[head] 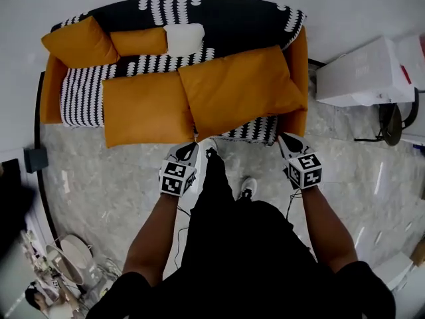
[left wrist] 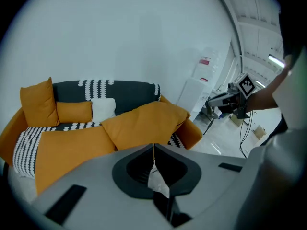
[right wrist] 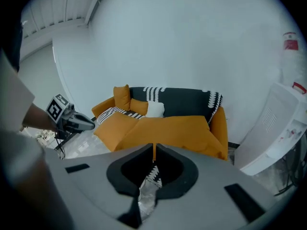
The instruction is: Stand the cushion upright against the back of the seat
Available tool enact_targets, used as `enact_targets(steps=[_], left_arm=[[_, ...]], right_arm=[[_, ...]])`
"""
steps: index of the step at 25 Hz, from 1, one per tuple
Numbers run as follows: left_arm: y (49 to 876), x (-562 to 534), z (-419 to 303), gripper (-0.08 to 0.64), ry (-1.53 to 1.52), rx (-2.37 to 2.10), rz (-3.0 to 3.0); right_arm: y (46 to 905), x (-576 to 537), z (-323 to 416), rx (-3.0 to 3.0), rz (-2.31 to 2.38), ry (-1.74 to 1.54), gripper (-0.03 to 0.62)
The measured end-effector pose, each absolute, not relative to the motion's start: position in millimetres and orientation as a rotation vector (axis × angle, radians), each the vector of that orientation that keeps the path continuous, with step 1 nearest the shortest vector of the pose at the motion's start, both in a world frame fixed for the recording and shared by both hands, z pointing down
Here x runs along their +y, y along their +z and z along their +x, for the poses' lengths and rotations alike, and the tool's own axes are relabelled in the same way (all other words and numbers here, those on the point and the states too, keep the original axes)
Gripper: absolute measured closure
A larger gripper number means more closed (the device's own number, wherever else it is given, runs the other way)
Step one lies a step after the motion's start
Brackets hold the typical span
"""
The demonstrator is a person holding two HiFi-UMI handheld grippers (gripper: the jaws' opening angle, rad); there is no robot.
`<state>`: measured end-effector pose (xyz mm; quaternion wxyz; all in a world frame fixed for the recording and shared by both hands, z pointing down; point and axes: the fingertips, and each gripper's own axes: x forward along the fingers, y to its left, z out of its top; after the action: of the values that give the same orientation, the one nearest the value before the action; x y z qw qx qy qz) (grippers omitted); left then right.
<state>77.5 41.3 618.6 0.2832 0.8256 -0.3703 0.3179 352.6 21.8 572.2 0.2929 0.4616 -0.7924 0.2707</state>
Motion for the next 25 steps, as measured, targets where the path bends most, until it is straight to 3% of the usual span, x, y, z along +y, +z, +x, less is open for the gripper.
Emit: enact_targets(steps=[5, 6, 8, 13, 23, 25], left_arm=[[680, 38, 58, 0.540, 0.952, -0.879, 2.193], [693, 40, 56, 0.526, 0.974, -0.843, 2.183], [718, 47, 51, 0.432, 1.023, -0.771, 2.152], [778, 55, 40, 0.402, 1.168, -0.647, 2.095], [830, 49, 74, 0.390, 1.193, -0.538, 2.032], [831, 46, 75, 0.423, 1.175, -0.546, 2.017]], right_arm=[[607, 5, 360, -1.979, 1.252, 0.750, 0.552], [612, 2, 363, -1.951, 1.270, 0.776, 0.552], [616, -2, 367, -1.916, 1.321, 0.847, 0.552], [617, -22, 360, -1.895, 1.398, 0.877, 0.552], [625, -32, 374, -1.815, 1.449, 0.912, 0.552], [627, -33, 379, -1.809, 1.456, 0.910, 0.552]])
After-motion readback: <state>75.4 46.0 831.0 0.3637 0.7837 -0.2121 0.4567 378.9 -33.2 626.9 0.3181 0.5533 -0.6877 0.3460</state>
